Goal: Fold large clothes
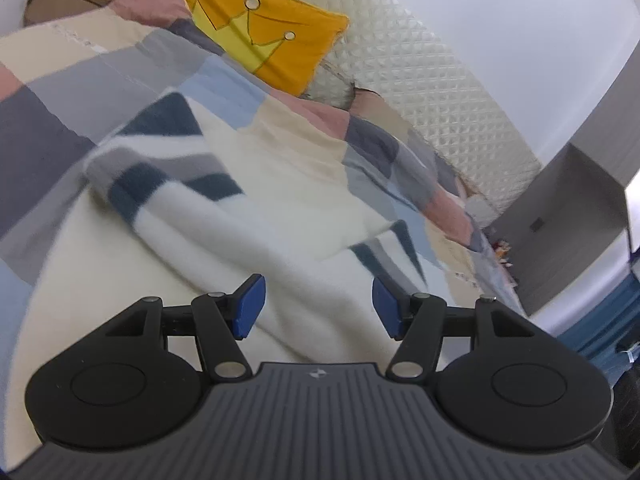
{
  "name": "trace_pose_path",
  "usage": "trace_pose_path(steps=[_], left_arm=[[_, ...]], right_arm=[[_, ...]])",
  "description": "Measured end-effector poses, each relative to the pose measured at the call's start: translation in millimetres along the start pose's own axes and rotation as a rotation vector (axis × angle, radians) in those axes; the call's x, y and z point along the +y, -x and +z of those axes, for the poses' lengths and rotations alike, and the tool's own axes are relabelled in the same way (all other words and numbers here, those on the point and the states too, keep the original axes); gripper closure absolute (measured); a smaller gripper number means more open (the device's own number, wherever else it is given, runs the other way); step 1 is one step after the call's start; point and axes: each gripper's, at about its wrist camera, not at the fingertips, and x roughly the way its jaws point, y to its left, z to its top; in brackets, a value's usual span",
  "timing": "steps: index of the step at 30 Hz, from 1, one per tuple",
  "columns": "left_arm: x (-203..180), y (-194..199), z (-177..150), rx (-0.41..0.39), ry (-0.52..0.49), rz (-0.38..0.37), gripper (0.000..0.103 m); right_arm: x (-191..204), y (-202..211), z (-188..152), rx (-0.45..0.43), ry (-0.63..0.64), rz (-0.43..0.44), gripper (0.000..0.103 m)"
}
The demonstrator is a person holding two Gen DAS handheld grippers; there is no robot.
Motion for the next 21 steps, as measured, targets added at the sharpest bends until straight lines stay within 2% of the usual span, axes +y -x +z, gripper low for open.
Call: trace_pose_path(steps=[5, 9, 11, 14, 18, 21], left_arm=[[0.8, -11.3, -7.8, 0.040, 0.000, -0.016, 0.038], [1.7, -20.4, -16.3, 0.068, 0.030, -0.037, 0.038], [2.5, -24.0, -18.6, 0.079, 0.049, -0.034, 0.038], [4.5, -28.6, -20.8, 0.086, 0.063, -0.008, 0.038], [10.4, -33.0, -23.0, 0.089, 0.111, -0.018, 0.038], [14.8, -36.8, -23.1, 0.074, 0.150, -0.024, 0.038]], right_arm=[[23.5, -6.8, -16.7, 0.106, 0.043, 0.015, 0.084], [26.2, -7.6, -25.0, 0.152, -0.020, 0.009, 0.081], [20.3, -3.0, -24.0, 0.132, -0.100, 0.016, 0.076], [4.6, 9.8, -24.4, 0.068, -0.231, 0.020, 0.046], [-23.3, 27.7, -26.1, -0.027, -0.396, 0.018, 0.044], [-42.7, 28.7, -28.4, -0.067, -0.521, -0.051, 0.043]])
